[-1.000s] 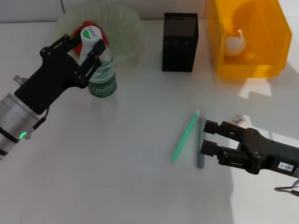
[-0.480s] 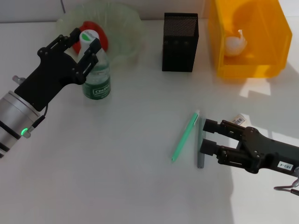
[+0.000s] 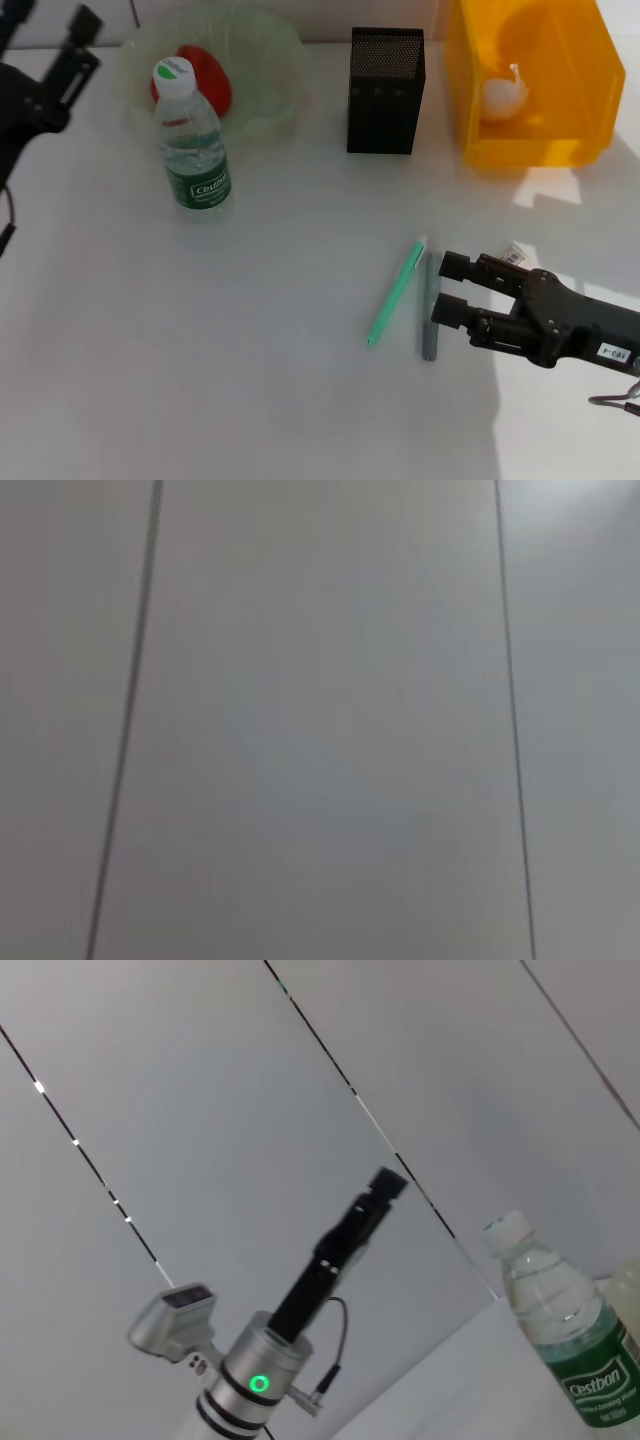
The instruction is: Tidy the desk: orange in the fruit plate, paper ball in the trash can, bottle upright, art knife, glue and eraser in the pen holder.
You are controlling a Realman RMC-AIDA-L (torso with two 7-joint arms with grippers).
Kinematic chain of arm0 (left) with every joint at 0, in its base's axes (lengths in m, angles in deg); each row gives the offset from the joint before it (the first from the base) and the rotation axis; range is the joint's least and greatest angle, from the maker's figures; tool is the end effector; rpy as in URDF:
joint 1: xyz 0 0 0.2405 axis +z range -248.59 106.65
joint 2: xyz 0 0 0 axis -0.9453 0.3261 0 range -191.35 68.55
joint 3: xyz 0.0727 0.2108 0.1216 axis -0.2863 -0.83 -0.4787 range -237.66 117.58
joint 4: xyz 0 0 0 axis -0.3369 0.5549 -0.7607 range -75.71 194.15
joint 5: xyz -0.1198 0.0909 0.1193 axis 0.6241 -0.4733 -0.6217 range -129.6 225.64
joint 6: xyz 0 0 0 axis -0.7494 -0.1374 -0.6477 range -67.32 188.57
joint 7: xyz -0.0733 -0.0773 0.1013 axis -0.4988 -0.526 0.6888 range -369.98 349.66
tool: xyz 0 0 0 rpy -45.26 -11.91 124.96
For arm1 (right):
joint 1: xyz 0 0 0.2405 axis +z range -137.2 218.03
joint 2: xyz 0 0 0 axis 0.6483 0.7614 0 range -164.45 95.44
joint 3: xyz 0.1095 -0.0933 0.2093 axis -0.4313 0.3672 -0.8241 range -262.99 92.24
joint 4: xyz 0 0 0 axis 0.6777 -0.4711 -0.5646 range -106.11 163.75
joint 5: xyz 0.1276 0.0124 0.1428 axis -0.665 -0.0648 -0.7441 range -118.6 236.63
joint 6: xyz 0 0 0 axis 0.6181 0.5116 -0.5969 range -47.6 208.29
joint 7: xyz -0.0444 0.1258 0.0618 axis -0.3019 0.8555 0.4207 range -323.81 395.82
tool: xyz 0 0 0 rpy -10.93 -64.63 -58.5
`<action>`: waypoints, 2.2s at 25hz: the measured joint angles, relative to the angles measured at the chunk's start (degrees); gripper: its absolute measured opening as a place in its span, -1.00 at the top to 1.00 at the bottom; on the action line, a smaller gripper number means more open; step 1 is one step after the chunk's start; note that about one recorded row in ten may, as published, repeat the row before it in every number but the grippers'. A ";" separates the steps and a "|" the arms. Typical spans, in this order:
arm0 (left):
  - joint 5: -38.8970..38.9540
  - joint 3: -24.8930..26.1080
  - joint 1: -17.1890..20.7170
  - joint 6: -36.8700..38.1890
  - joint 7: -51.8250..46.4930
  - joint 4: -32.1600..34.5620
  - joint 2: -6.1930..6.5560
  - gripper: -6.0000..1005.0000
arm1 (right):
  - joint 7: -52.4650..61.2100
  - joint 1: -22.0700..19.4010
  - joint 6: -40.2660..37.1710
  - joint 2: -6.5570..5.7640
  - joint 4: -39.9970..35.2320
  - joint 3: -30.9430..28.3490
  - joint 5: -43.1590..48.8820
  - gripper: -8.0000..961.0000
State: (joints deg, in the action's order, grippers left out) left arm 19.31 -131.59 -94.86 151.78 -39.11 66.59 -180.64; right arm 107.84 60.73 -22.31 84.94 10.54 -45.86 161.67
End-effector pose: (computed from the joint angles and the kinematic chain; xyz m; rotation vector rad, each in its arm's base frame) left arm -0.2630 0.2988 0.0165 -1.7844 -0.3172 -1.1834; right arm 0.2635 0.2263 -0.0277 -2.5918 0.9555 1.2845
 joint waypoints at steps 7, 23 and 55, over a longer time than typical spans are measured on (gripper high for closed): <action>-1.27 -3.13 5.58 10.35 -13.51 5.17 4.47 -0.50 | 4.04 -0.06 -4.05 -0.39 -3.66 -8.10 0.01 -0.72; -48.24 8.83 5.72 6.94 -32.57 12.62 12.87 -0.50 | 73.90 11.23 -10.07 -2.67 -77.36 7.31 24.08 -0.72; -52.89 8.41 3.60 -2.65 -33.45 14.11 9.03 -0.49 | 81.83 32.31 21.81 0.07 -30.21 27.55 45.99 -0.61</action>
State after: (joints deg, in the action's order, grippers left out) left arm -33.58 -123.18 -91.25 149.12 -72.57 80.70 -171.62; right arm 189.66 93.05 -0.50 85.01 -19.67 -18.31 207.66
